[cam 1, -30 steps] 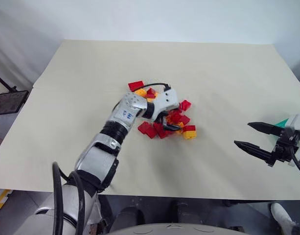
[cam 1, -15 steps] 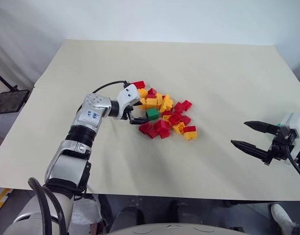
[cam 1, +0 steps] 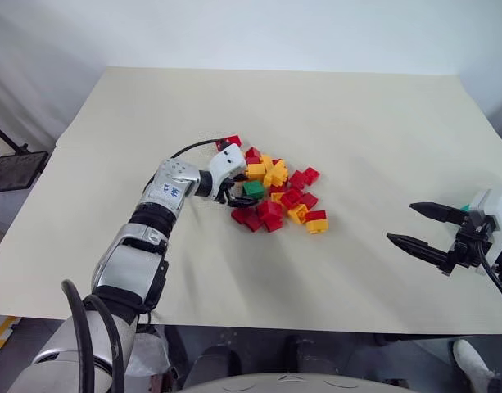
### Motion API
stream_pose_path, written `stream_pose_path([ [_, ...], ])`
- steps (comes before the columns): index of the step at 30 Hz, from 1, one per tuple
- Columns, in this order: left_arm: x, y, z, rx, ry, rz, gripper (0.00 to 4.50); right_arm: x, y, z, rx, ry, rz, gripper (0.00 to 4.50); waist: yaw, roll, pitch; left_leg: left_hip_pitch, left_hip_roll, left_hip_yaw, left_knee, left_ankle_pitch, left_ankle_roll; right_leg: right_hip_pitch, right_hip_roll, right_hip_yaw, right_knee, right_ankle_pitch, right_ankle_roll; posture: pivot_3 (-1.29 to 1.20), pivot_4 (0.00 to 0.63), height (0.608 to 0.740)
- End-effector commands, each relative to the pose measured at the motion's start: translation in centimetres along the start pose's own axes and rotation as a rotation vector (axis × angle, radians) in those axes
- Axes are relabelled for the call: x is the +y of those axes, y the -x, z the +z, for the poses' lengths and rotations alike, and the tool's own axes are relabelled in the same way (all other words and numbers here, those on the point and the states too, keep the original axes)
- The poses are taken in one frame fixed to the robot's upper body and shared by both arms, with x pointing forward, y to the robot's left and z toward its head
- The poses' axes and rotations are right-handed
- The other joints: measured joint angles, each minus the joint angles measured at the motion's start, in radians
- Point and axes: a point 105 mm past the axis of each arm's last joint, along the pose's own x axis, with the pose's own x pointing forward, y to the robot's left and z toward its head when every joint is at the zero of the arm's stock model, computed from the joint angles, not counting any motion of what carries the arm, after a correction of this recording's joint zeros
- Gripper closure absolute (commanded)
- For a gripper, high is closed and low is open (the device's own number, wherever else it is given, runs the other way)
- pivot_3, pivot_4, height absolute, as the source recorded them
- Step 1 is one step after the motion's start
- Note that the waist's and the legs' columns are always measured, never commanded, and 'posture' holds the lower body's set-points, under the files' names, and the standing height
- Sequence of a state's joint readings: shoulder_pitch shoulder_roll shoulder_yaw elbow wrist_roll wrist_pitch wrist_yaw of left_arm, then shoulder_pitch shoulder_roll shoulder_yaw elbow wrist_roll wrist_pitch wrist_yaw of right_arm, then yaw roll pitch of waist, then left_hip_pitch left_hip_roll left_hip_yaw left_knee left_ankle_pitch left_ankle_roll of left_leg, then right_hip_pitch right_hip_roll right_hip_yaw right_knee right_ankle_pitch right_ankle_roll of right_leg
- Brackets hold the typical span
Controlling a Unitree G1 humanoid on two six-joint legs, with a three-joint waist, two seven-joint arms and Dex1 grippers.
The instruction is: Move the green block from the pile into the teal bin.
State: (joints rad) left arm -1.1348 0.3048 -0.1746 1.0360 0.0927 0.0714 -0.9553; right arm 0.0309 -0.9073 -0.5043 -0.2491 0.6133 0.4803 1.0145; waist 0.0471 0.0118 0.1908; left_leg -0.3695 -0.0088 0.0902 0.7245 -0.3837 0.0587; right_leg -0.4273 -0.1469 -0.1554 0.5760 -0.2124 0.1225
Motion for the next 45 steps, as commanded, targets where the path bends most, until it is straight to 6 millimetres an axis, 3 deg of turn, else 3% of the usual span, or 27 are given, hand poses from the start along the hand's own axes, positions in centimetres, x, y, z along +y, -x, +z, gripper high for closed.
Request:
stream_pose_path([
  [1, 0.7, 0.5, 1.1, -0.029, -0.003, 0.018, 1.81, 0.1, 0.4, 0.9, -0.03, 0.036, -0.015, 0.0, 0.0, 0.0, 0.0, 0.0, 0.0, 0.0, 0.0, 0.0, 0.0, 0.0, 0.0, 0.0, 0.0, 0.0, 0.0, 0.0, 0.15, 0.74],
  [5, 1.1, 1.2, 2.1, -0.063, -0.009, 0.017, 3.02, 0.0, 0.5, 1.0, -0.032, 0.038, -0.019, 0.0, -0.001, 0.0, 0.0, 0.0, 0.0, 0.0, 0.0, 0.0, 0.0, 0.0, 0.0, 0.0, 0.0, 0.0, 0.0, 0.0, 0.15, 0.74],
  [9, 1.0, 1.8, 4.5, -0.131, -0.024, -0.016, 3.04, -0.1, 0.7, 1.0, -0.026, 0.041, -0.022, 0.0, 0.002, 0.0, 0.0, -0.001, 0.0, 0.0, 0.0, 0.0, 0.0, 0.0, 0.0, 0.0, 0.0, 0.0, 0.0, 0.0, 0.15, 0.74],
  [14, -1.1, 2.2, 9.4, -0.251, -0.071, -0.147, 3.04, -0.2, 1.4, 1.3, -0.022, 0.045, -0.016, 0.0, 0.004, 0.0, 0.0, -0.001, 0.0, 0.0, 0.0, 0.0, 0.0, 0.0, 0.0, 0.0, 0.0, 0.0, 0.0, 0.0, 0.15, 0.74],
  [18, -3.0, 1.1, 11.1, -0.281, -0.098, -0.215, 3.04, 0.2, 1.9, 1.3, -0.008, 0.043, 0.005, 0.0, 0.003, 0.0, 0.0, -0.001, 0.0, 0.0, 0.0, 0.0, 0.0, 0.0, 0.0, 0.0, 0.0, 0.0, 0.0, 0.0, 0.15, 0.74],
  [21, -5.7, -1.7, 11.9, -0.27, -0.143, -0.292, 3.04, 0.5, 2.6, 1.4, 0.006, 0.043, 0.013, 0.0, 0.005, 0.0, 0.0, 0.0, 0.0, 0.0, 0.0, 0.0, 0.0, 0.0, 0.0, 0.0, 0.0, 0.0, 0.0, 0.0, 0.15, 0.74],
  [28, -11.4, -6.8, 11.9, -0.219, -0.233, -0.448, 3.04, 0.6, 3.6, 1.2, 0.02, 0.043, -0.032, 0.0, 0.004, 0.0, 0.0, -0.001, -0.001, 0.0, 0.0, 0.0, 0.001, 0.0, 0.0, 0.001, -0.002, 0.001, 0.001, 0.0, 0.15, 0.74],
  [34, -14.0, -9.9, 11.6, -0.16, -0.273, -0.468, 3.04, 1.1, 4.3, 0.9, 0.026, 0.033, -0.068, 0.0, 0.005, -0.001, 0.0, 0.001, 0.001, -0.003, 0.0, 0.0, 0.001, -0.001, 0.0, 0.004, -0.003, 0.001, 0.0, 0.0, 0.15, 0.74],
  [41, -16.2, -11.7, 10.9, -0.114, -0.318, -0.501, 3.04, 1.5, 4.6, 0.7, 0.029, 0.025, -0.086, 0.0, 0.007, 0.0, 0.0, -0.001, 0.0, -0.002, 0.001, -0.002, 0.005, -0.001, -0.002, 0.005, -0.007, 0.002, 0.001, 0.0, 0.15, 0.74],
  [45, -16.3, -11.9, 10.4, -0.097, -0.312, -0.501, 3.04, 1.6, 4.4, 0.7, 0.026, 0.021, -0.088, 0.0, 0.007, 0.0, 0.0, -0.001, 0.0, -0.002, 0.001, -0.002, 0.005, -0.002, -0.002, 0.005, -0.006, 0.002, 0.001, 0.0, 0.15, 0.74],
])
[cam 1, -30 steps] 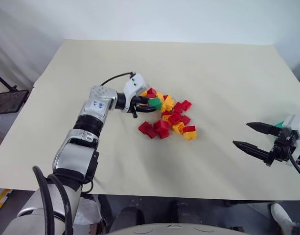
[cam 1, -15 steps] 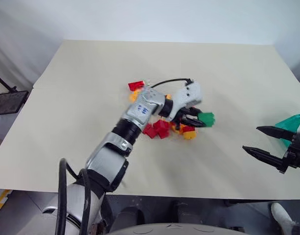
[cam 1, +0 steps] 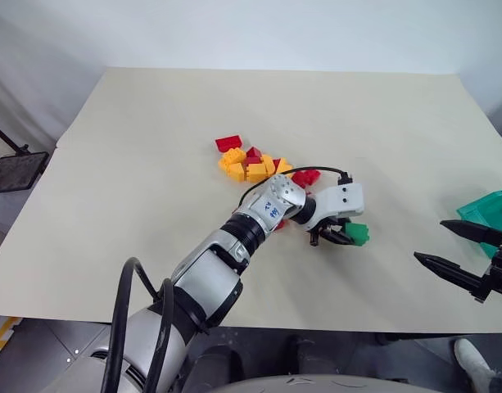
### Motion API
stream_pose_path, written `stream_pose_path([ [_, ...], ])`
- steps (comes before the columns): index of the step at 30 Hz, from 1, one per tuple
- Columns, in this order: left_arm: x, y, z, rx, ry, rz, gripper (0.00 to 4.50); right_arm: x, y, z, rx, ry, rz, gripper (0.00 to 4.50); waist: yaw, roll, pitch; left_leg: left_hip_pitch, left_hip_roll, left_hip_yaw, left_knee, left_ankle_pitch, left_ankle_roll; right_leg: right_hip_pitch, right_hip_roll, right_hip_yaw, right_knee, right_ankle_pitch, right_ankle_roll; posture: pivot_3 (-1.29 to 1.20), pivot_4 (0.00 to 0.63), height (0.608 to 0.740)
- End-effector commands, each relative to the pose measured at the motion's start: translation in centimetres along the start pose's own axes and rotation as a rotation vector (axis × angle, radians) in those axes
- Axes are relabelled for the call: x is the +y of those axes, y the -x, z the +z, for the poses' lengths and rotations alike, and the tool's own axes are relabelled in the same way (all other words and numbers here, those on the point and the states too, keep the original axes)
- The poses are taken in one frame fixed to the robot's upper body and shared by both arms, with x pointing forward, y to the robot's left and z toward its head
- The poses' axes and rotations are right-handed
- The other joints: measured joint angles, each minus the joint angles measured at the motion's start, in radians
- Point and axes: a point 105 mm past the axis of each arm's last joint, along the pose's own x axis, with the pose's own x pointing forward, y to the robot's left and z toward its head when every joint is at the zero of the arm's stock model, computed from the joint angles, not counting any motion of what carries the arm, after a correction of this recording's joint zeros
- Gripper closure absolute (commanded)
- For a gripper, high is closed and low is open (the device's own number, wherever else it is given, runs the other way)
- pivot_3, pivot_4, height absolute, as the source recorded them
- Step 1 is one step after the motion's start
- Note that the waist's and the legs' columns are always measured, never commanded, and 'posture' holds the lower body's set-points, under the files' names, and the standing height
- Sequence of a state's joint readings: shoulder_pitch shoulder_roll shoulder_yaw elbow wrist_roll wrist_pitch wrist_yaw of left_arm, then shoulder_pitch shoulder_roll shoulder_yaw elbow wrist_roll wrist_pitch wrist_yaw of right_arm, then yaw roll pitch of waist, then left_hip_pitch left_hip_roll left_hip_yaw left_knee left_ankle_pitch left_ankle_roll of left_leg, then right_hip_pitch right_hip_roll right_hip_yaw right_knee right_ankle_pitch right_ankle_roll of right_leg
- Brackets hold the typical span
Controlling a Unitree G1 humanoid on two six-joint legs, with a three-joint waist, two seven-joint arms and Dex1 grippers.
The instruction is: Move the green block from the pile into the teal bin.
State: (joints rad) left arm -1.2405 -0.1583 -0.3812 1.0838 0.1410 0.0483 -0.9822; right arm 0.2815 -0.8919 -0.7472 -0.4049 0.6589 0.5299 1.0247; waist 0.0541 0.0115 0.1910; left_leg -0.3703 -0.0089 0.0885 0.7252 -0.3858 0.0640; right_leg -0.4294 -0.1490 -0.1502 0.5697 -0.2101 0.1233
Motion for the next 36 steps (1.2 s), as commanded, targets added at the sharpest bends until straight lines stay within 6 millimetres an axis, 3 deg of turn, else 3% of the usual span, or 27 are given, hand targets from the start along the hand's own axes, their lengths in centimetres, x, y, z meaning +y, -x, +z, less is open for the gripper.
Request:
stream_pose_path([
  [1, -0.5, -1.1, 1.9, -0.024, -0.05, -0.026, 2.69, 0.2, 0.1, 0.9, -0.032, 0.02, -0.008, 0.0, 0.0, 0.0, 0.0, 0.0, 0.0, 0.0, 0.0, 0.0, 0.0, 0.0, 0.0, 0.0, 0.0, 0.0, 0.0, 0.0, 0.15, 0.74],
  [5, -0.1, -0.5, 1.7, -0.03, -0.038, -0.012, 1.47, 0.1, -0.2, 0.9, -0.033, 0.02, -0.007, 0.0, -0.001, 0.0, 0.0, 0.0, 0.0, 0.0, 0.0, 0.0, 0.0, 0.0, 0.0, 0.0, 0.0, 0.0, 0.0, 0.0, 0.15, 0.74],
  [10, 1.0, 1.7, 3.1, -0.109, -0.018, 0.014, 0.03, -0.3, -0.7, 1.1, -0.036, 0.026, 0.01, 0.0, -0.002, 0.0, 0.0, 0.0, 0.0, 0.001, 0.0, 0.0, 0.0, 0.0, 0.0, 0.0, 0.0, 0.0, 0.0, 0.0, 0.15, 0.74],
  [17, 1.4, 5.4, 4.4, -0.226, 0.015, 0.027, 0.03, -0.8, -1.4, 1.4, -0.038, 0.037, 0.033, 0.0, -0.003, 0.001, 0.0, 0.0, 0.0, 0.001, 0.0, 0.0, 0.0, -0.001, 0.0, 0.0, 0.003, 0.0, 0.0, 0.0, 0.15, 0.74],
  [23, 2.3, 10.6, 2.7, -0.262, 0.064, 0.173, 0.03, -1.3, -2.1, 1.7, -0.034, 0.055, 0.069, 0.0, -0.008, 0.001, -0.001, 0.001, 0.0, 0.001, 0.001, 0.0, 0.0, -0.001, 0.0, 0.001, 0.005, 0.001, 0.0, 0.0, 0.15, 0.74],
  [26, 2.2, 12.1, 2.0, -0.266, 0.089, 0.216, 0.03, -1.6, -2.6, 1.9, -0.034, 0.059, 0.087, 0.0, -0.012, 0.001, -0.001, 0.002, 0.0, 0.001, 0.001, 0.0, -0.001, 0.0, 0.0, 0.001, 0.006, 0.001, 0.0, 0.0, 0.15, 0.74],
  [32, 1.1, 14.9, 0.9, -0.287, 0.13, 0.275, 0.03, -1.8, -3.6, 2.2, -0.035, 0.073, 0.132, 0.0, -0.005, 0.001, -0.001, 0.001, -0.001, 0.0, 0.005, 0.0, -0.001, 0.0, 0.001, 0.003, 0.006, 0.002, 0.002, 0.0, 0.15, 0.74],
  [36, -1.1, 17.8, -0.4, -0.316, 0.168, 0.292, 0.03, -1.6, -4.1, 2.4, -0.023, 0.081, 0.172, 0.0, -0.016, 0.002, -0.001, 0.002, 0.0, 0.001, 0.004, 0.0, -0.001, 0.0, 0.001, 0.004, 0.007, 0.002, 0.003, 0.0, 0.15, 0.74],
])
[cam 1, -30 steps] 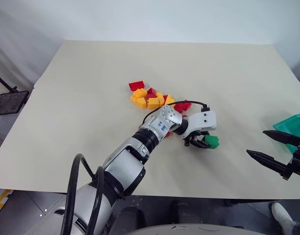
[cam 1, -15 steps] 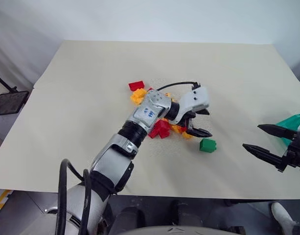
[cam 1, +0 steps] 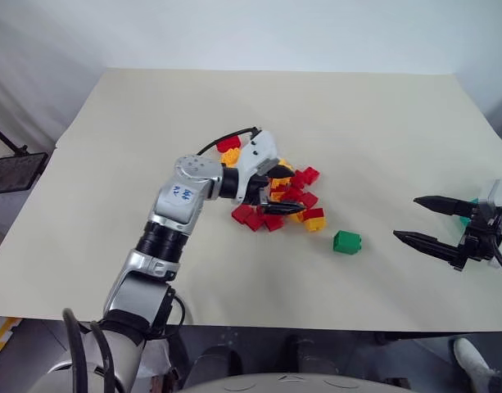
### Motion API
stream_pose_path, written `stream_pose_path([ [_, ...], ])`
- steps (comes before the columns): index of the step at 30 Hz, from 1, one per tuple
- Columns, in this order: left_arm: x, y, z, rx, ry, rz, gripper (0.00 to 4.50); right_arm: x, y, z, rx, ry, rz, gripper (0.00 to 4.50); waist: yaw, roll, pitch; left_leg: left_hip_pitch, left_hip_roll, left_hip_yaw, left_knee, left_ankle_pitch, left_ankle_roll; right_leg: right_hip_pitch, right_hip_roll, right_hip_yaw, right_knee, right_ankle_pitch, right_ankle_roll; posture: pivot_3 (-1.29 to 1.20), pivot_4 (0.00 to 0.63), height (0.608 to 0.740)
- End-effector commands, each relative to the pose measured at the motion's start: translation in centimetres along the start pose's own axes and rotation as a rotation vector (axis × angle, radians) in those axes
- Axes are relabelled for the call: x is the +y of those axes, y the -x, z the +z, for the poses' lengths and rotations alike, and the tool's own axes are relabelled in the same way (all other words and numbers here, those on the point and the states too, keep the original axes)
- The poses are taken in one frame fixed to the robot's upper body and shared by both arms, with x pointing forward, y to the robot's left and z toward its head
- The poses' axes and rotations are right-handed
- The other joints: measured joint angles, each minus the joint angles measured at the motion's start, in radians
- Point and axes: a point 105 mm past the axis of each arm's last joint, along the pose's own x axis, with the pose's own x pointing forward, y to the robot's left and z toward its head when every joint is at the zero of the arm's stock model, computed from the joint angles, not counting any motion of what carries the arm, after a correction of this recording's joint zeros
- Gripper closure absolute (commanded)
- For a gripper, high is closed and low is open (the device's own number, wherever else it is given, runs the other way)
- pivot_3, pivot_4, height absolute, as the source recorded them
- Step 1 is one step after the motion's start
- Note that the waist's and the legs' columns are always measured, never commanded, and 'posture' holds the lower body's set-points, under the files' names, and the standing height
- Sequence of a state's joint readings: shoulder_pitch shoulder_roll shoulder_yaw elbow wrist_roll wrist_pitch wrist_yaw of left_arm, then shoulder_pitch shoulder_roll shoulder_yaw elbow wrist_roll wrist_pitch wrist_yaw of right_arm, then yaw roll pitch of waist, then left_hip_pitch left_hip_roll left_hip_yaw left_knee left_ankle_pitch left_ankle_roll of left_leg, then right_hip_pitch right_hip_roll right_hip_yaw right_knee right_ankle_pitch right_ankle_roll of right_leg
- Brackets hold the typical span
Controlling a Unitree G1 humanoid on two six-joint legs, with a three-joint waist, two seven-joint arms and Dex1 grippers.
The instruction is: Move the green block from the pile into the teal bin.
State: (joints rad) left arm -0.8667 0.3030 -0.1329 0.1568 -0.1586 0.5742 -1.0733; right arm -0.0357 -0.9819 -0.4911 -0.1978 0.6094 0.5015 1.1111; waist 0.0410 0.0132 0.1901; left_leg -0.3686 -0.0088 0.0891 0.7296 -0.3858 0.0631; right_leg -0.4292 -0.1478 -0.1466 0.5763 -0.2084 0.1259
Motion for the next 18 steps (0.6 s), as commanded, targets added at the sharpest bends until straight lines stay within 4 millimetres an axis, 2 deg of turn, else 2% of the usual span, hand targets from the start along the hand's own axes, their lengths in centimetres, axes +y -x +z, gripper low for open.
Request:
stream_pose_path([
  [1, -1.0, 2.3, 1.3, -0.063, -0.019, 0.0, 0.03, -0.1, 0.1, 0.7, 0.009, 0.042, 0.022, 0.0, -0.005, 0.0, 0.0, 0.0, 0.0, 0.0, 0.0, 0.0, 0.0, 0.0, 0.0, 0.0, 0.0, 0.0, 0.0, 0.0, 0.15, 0.74],
  [4, -2.3, 7.6, -0.6, -0.096, 0.021, 0.074, 0.03, 0.3, -0.2, 1.2, 0.026, 0.043, 0.055, 0.0, -0.015, 0.001, 0.0, 0.0, 0.0, 0.0, 0.001, 0.0, 0.0, 0.0, 0.0, 0.001, 0.0, 0.0, 0.0, 0.0, 0.15, 0.74],
  [9, -3.9, 12.9, -2.9, -0.095, -0.003, 0.181, 0.03, 1.3, -1.2, 1.0, 0.094, 0.037, 0.137, 0.0, -0.027, 0.001, 0.0, 0.003, 0.003, 0.001, 0.001, -0.001, -0.004, 0.001, 0.002, 0.002, 0.002, -0.001, -0.002, 0.0, 0.15, 0.74],
  [14, -5.4, 15.2, -4.5, -0.126, -0.032, 0.199, 0.03, 2.1, -2.0, 1.4, 0.118, 0.047, 0.202, 0.0, -0.015, 0.001, 0.0, 0.004, 0.003, 0.0, 0.004, -0.002, -0.005, 0.001, -0.001, 0.004, 0.004, -0.002, -0.004, 0.0, 0.15, 0.74],
  [18, -6.7, 17.8, -6.4, -0.166, -0.03, 0.245, 0.03, 2.5, -2.1, 1.8, 0.166, 0.087, 0.211, 0.0, -0.02, 0.001, 0.0, 0.004, 0.003, 0.0, 0.003, -0.003, -0.007, -0.001, -0.001, 0.011, 0.006, -0.002, -0.005, 0.0, 0.15, 0.74],
])
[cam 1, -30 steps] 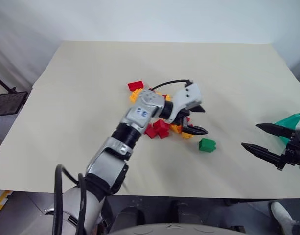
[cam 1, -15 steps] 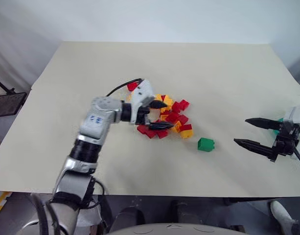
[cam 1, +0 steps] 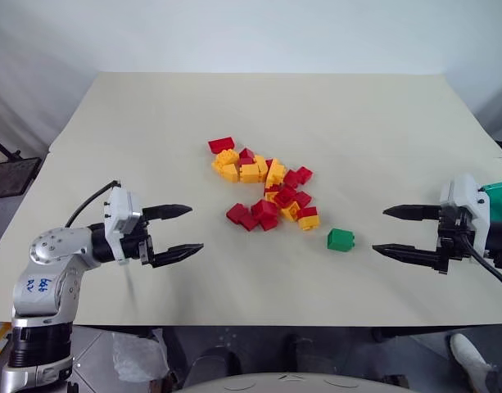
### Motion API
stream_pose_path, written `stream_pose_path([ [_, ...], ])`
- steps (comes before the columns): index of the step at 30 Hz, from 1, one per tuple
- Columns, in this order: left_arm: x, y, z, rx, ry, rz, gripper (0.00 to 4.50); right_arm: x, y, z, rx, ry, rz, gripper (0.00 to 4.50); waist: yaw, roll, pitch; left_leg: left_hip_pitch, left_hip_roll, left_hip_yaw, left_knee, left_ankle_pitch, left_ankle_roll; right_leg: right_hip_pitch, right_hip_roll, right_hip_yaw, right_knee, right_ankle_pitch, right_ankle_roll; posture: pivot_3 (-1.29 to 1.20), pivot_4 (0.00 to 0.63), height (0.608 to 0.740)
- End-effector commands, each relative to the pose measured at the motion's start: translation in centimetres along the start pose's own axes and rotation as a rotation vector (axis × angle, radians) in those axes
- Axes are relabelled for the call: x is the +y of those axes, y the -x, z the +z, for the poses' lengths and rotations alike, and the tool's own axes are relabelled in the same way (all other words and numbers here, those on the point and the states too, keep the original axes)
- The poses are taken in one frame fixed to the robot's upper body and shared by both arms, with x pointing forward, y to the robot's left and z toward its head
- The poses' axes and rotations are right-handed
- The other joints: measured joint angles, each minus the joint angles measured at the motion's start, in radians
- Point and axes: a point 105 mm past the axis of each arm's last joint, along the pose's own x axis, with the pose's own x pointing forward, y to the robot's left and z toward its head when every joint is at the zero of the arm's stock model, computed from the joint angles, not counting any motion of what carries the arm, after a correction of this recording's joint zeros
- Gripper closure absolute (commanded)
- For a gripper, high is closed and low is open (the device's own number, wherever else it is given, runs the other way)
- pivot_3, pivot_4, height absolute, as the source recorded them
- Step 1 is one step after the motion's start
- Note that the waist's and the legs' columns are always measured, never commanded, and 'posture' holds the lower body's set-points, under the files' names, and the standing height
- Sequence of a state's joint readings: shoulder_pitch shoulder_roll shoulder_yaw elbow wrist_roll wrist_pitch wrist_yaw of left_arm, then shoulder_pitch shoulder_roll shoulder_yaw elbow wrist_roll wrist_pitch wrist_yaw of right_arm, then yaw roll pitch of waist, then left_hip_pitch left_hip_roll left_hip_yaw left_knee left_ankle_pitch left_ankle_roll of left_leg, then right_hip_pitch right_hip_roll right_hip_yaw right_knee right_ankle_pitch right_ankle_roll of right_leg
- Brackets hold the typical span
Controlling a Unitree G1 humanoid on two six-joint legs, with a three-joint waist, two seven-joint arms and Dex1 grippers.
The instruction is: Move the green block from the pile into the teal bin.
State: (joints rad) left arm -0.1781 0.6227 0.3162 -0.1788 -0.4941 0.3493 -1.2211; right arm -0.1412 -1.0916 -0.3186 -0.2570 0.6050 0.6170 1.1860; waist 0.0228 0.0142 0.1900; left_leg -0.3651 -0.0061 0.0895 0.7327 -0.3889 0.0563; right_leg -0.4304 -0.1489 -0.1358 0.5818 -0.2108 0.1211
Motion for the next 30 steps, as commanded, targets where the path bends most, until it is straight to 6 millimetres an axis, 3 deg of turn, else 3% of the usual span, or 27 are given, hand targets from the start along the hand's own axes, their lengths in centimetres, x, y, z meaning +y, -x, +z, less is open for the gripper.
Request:
stream_pose_path([
  [1, -0.6, 2.6, -0.3, -0.027, -0.062, 0.03, 0.03, 0.4, 0.5, 1.2, 0.036, 0.06, -0.009, 0.0, -0.002, 0.0, 0.0, 0.0, 0.001, 0.0, 0.0, -0.001, -0.001, -0.001, 0.0, 0.0, 0.001, -0.001, -0.001, 0.0, 0.15, 0.74],
  [5, -1.3, 3.8, -0.9, -0.031, -0.063, 0.019, 0.03, 0.6, 1.0, 1.2, 0.076, 0.066, -0.037, 0.0, 0.001, 0.0, 0.0, 0.0, 0.002, 0.001, -0.001, -0.001, -0.002, -0.002, 0.002, -0.001, 0.002, -0.002, -0.004, 0.0, 0.15, 0.74],
  [12, -1.2, 3.7, -0.7, -0.06, -0.084, 0.026, 0.03, 0.7, 0.3, 1.3, 0.101, 0.083, -0.008, 0.0, -0.002, 0.0, 0.0, 0.0, 0.002, 0.002, -0.001, -0.004, -0.005, -0.003, 0.0, 0.0, 0.001, -0.002, -0.003, 0.0, 0.15, 0.74],
  [18, -1.7, 3.1, -1.4, -0.097, -0.11, -0.004, 0.03, 0.8, -2.6, 0.6, 0.209, 0.164, 0.15, 0.0, -0.021, 0.0, 0.0, -0.001, 0.002, 0.005, -0.001, -0.002, -0.003, -0.008, 0.001, 0.0, 0.002, -0.002, -0.004, 0.0, 0.15, 0.74],
  [25, -2.8, 1.4, -1.2, -0.154, -0.134, -0.105, 0.03, -2.0, -6.8, -0.2, 0.306, 0.239, 0.163, 0.0, -0.028, 0.0, 0.0, -0.004, 0.002, 0.009, -0.001, -0.002, -0.001, -0.013, 0.001, -0.001, 0.006, -0.002, -0.003, 0.0, 0.15, 0.74],
  [30, -3.2, 0.2, -1.1, -0.162, -0.146, -0.189, 0.03, -2.3, -8.5, -0.2, 0.294, 0.242, 0.211, 0.0, -0.024, 0.0, 0.0, -0.005, 0.002, 0.009, -0.002, -0.001, -0.001, -0.014, 0.002, -0.003, 0.007, -0.002, -0.004, 0.0, 0.15, 0.74],
])
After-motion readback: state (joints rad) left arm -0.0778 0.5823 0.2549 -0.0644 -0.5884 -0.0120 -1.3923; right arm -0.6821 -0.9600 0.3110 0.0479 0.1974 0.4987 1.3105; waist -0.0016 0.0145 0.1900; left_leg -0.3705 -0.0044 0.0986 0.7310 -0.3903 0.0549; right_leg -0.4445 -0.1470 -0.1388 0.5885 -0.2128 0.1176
